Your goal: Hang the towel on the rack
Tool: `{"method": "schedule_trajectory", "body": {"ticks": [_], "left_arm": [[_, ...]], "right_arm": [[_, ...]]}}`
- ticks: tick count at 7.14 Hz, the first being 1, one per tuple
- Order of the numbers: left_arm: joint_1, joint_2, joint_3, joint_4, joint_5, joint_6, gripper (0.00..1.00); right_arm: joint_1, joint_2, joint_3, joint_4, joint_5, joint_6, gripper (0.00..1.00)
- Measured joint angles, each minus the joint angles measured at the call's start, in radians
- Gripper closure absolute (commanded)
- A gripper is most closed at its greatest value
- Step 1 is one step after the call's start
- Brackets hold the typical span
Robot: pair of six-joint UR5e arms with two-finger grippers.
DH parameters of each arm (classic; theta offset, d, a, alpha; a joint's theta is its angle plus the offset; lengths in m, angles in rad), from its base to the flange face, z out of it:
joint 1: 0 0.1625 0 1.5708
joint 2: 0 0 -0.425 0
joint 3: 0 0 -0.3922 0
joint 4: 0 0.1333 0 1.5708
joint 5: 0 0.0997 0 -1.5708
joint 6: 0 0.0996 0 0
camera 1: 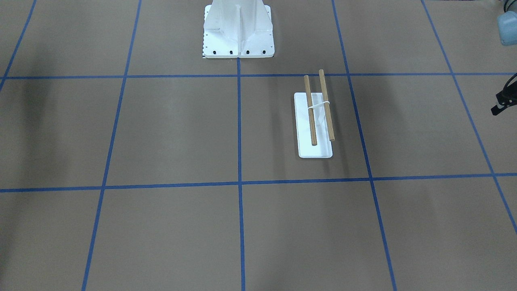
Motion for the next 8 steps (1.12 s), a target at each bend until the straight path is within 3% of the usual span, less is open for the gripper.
{"method": "schedule_trajectory", "body": {"ticks": [5, 6, 7, 8], "left_arm": [[0.002, 0.005, 0.001, 0.0, -0.001, -0.002, 0.02], [0.002, 0.007, 0.005, 0.0, -0.001, -0.002, 0.02], [0.003, 0.007, 0.01, 0.0, 0.0, -0.001, 0.02], [0.003, 0.008, 0.012, 0.0, 0.0, -0.001, 0.02]], "right_arm": [[-0.039, -0.029, -0.003, 0.03, -0.007, 0.027, 0.0], [-0.041, -0.026, -0.031, 0.037, -0.009, 0.061, 0.02], [-0.04, -0.022, -0.065, 0.043, -0.027, 0.085, 0.11], [-0.034, -0.021, -0.097, 0.056, -0.064, 0.082, 0.05]]}}
